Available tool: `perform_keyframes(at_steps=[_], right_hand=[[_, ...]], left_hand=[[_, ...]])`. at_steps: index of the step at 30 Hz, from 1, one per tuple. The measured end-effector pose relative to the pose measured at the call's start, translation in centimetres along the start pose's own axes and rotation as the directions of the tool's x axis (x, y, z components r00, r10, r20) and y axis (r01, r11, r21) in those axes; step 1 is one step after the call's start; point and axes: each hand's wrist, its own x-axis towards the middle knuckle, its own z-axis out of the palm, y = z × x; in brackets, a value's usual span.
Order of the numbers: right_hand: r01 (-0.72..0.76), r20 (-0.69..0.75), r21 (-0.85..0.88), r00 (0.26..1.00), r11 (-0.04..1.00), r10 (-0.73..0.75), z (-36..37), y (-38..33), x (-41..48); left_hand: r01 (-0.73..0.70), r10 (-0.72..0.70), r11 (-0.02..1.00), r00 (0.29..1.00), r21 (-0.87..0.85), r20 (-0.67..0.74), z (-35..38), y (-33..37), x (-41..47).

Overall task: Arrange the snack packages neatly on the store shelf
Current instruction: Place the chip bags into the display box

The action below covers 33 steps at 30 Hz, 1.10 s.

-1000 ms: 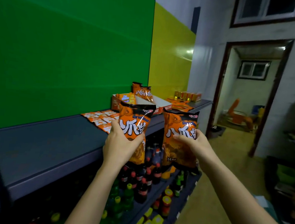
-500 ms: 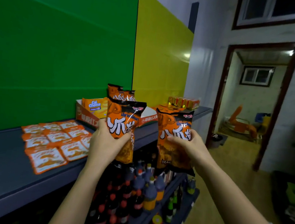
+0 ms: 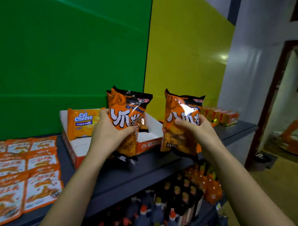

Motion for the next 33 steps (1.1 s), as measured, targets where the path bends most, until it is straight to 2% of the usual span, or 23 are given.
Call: perform_keyframes(at_steps=[4,9,13,17,23,28,33], right_hand=[[0.014,0.092,0.022,0.996,1.0,-0.016,1.1,1.5,6.3],[0.052,0.232,0.103,0.97,0.993,-0.075,2.6,3.1,13.5],[0.089,0.376,0.037,0.922,0.995,-0.097,4.7,4.8,18.5],[0.148,0.474,-0.028,0.873,0.989,-0.117,7.2,6.8,22.5],[0.186,0.534,-0.18,0.843,0.966,-0.062,8.9,9.4,25.0],[0.272,0.53,-0.23,0.84,0.934,-0.114,9.4,10.5,25.0],[0.313,0.533,-0.267,0.836,0.911,-0.13,9.4,11.5,25.4]], left_hand=[[0.051,-0.051,0.999,0.996,0.0,-0.07,1.4,-0.4,2.9],[0.049,-0.045,0.999,0.983,0.015,-0.175,3.3,0.4,6.2],[0.067,-0.069,0.998,0.952,-0.016,-0.297,5.0,0.7,8.9],[0.122,-0.129,0.992,0.932,-0.042,-0.339,7.1,0.4,11.2],[0.172,-0.17,0.985,0.922,-0.027,-0.347,9.3,-1.8,13.8],[0.216,-0.212,0.976,0.915,-0.028,-0.344,10.6,-3.1,14.1],[0.18,-0.181,0.983,0.901,-0.039,-0.393,11.9,-3.1,14.5]])
